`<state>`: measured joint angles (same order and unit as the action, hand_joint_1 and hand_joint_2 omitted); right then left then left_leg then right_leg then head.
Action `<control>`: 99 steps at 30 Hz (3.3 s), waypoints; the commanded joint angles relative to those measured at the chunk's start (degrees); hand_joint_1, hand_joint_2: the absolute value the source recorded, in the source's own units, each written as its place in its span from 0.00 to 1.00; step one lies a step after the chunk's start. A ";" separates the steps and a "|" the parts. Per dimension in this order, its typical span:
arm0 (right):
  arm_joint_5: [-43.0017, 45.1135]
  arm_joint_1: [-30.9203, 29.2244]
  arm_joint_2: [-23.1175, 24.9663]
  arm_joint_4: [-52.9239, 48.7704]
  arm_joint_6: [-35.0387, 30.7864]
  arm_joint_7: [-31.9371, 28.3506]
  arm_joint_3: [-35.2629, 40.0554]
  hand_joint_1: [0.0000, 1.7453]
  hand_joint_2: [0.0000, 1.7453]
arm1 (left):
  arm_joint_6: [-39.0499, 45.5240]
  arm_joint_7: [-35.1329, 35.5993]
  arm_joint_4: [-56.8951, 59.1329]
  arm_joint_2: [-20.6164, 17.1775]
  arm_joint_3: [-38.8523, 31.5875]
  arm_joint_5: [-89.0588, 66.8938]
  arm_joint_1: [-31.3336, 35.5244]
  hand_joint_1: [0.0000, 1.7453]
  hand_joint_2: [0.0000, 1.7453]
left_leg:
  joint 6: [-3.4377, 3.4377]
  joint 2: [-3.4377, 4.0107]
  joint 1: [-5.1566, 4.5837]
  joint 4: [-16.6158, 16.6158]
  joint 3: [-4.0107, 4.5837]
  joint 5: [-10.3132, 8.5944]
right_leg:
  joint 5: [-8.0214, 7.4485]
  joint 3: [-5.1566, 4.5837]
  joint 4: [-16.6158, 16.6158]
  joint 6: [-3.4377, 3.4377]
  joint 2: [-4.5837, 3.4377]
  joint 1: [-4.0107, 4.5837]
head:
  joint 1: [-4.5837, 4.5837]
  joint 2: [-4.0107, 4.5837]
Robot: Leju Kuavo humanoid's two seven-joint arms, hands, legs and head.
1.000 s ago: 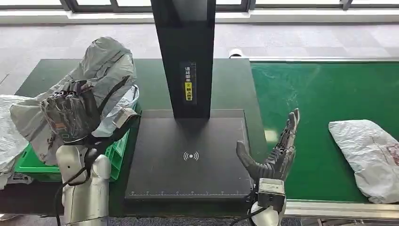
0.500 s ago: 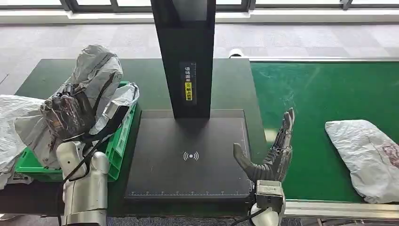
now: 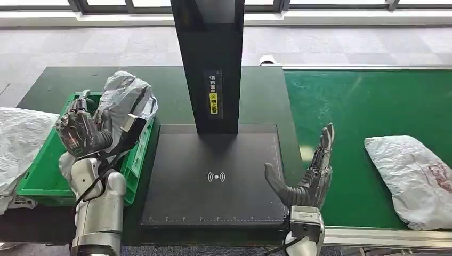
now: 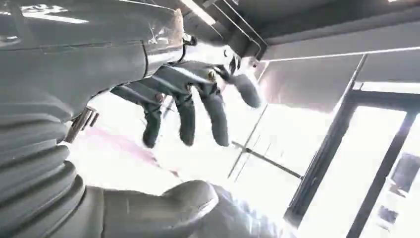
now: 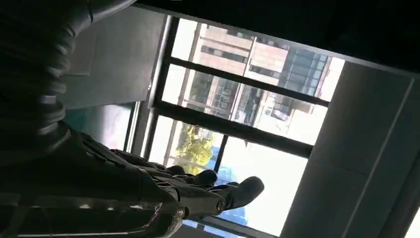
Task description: Moved the parcel from conveyor to table for the left to box.
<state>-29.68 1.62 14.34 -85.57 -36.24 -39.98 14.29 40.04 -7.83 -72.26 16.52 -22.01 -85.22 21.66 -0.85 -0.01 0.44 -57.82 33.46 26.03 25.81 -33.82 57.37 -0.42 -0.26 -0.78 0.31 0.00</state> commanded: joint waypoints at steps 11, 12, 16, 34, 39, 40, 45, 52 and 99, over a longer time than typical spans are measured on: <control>-2.09 -0.53 0.84 0.75 2.09 -0.02 -4.64 0.00 1.00 | -0.04 -2.09 6.34 0.45 -9.27 -1.11 3.94 0.00 1.00 | 0.02 -0.06 0.03 0.04 -0.05 -0.02 | -0.01 0.09 -0.06 0.02 0.09 0.04 | 0.00 0.00; -2.09 -0.53 0.84 0.75 2.09 -0.02 -4.64 0.00 1.00 | -0.04 -2.09 6.34 0.45 -9.27 -1.11 3.94 0.00 1.00 | 0.03 -0.07 0.03 0.06 -0.07 -0.03 | -0.01 0.11 -0.09 0.02 0.10 0.04 | 0.00 0.00; -2.09 -0.53 0.84 0.75 2.09 -0.02 -4.64 0.00 1.00 | -0.04 -2.09 6.34 0.45 -9.27 -1.11 3.94 0.00 1.00 | 0.04 -0.09 0.04 0.07 -0.08 -0.03 | -0.01 0.13 -0.10 0.03 0.12 0.05 | 0.00 0.00; -10.91 -4.57 2.74 13.30 -3.76 2.85 -23.62 0.00 1.00 | -0.65 -32.17 -11.51 3.35 9.90 66.41 -9.88 0.00 1.00 | 0.07 -0.25 0.04 0.04 -0.06 -0.02 | 0.02 0.17 -0.17 -0.03 0.27 0.05 | 0.02 0.00; -17.06 -5.18 5.52 12.68 -3.76 3.85 -29.48 0.00 1.00 | -4.86 -32.17 -14.43 0.90 13.59 73.11 -11.28 0.00 1.00 | 0.09 -0.29 -0.07 0.13 -0.05 -0.01 | 0.02 0.26 -0.18 -0.06 0.26 -0.05 | 0.00 0.02; -20.77 -5.85 5.66 12.96 -3.76 5.16 -32.53 0.00 1.00 | -8.08 -32.17 -15.19 0.80 14.60 75.23 -12.42 0.00 1.00 | 0.07 -0.32 -0.01 0.07 0.01 0.01 | 0.02 0.21 -0.15 -0.05 0.29 0.00 | 0.02 0.00; -45.59 -8.63 5.66 8.87 -3.76 15.38 -47.92 0.00 1.00 | -30.50 -32.17 -19.94 2.46 15.55 84.24 -17.25 0.00 1.00 | 0.10 -0.43 -0.10 0.11 -0.05 -0.01 | 0.07 0.25 -0.15 -0.07 0.38 -0.07 | 0.00 0.00; -60.32 -5.98 -2.89 10.35 -3.76 38.10 -42.37 0.00 1.00 | -42.46 -32.17 -20.12 3.48 15.68 86.95 -19.76 0.00 1.00 | 0.13 -0.35 -0.07 0.10 -0.06 0.05 | 0.06 0.28 -0.20 -0.08 0.31 -0.04 | 0.00 0.00; -60.32 -20.65 -16.41 56.02 -3.76 63.99 -30.26 0.00 1.00 | -60.71 -32.17 -18.02 3.48 18.34 91.97 -24.79 0.00 1.00 | 0.14 -0.26 -0.08 0.10 -0.08 0.05 | 0.04 0.26 -0.17 -0.09 0.23 -0.05 | 0.00 0.02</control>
<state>-90.09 -16.69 -0.70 -34.27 -40.13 23.76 -15.78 -20.85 -40.20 -92.78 18.21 -4.52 7.17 -0.69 -0.77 -0.37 0.40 -57.83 33.56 26.07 25.86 -33.72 57.33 -0.51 0.03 -0.81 0.31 0.02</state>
